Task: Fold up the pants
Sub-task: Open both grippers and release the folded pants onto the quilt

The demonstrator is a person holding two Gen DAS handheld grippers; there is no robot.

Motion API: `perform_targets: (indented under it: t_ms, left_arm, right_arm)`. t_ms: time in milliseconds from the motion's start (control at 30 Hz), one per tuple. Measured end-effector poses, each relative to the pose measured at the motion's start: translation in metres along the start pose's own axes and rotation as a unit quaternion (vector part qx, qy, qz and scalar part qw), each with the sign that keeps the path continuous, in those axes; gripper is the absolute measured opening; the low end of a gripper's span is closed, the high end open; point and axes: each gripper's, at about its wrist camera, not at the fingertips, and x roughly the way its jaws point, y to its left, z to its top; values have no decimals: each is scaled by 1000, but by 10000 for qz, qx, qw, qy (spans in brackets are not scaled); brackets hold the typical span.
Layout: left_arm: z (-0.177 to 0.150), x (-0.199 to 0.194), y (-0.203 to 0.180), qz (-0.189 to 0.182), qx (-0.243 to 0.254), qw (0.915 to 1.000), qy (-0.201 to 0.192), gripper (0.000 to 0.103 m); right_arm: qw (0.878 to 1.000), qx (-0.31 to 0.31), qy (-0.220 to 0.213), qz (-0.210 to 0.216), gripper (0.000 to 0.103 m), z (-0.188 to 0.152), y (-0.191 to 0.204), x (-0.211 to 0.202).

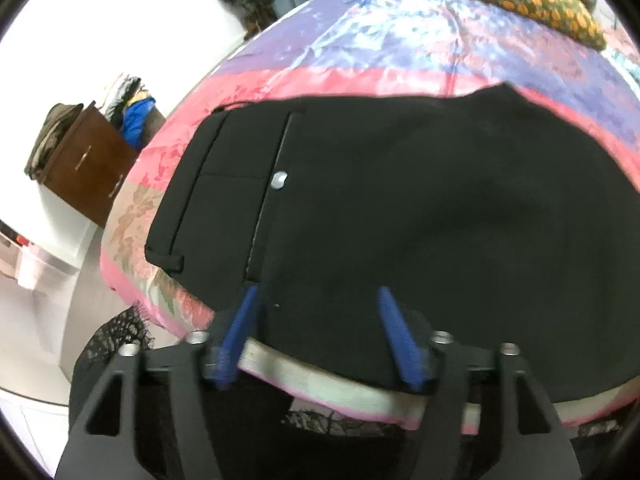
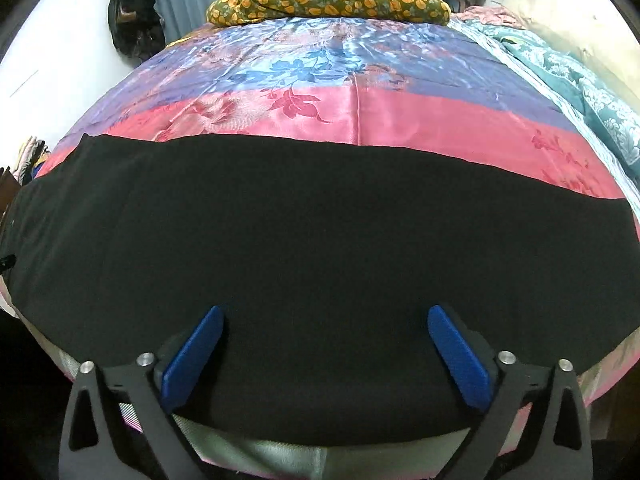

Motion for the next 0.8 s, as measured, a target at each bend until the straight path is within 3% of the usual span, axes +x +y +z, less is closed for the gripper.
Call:
perform_targets:
  t_ms: [167, 267, 400, 533, 700, 800]
  left_arm:
    - [13, -30, -17, -461, -9, 9983, -344, 82]
    - [28, -38, -39, -942, 75, 9945, -463, 85]
    - [46, -40, -90, -1321, 566, 9881, -557, 85]
    - [62, -27, -135, -1278, 883, 9856, -662, 85]
    - [70, 9, -156, -1207, 651, 9901, -287, 85]
    - [61, 28, -151, -1230, 434, 9912, -225, 97]
  right_arm:
    - [9999, 22, -107, -72, 103, 1, 4, 3]
    - [9999, 28, -144, -92, 103, -4, 9, -5]
    - [9998, 18, -181, -95, 103, -5, 10, -6]
    - [9997, -31, -219, -76, 103, -6, 10, -7]
    - [9989, 159, -404, 145, 103, -3, 2, -20]
    - [9962, 545, -629, 248, 103, -2, -15, -30]
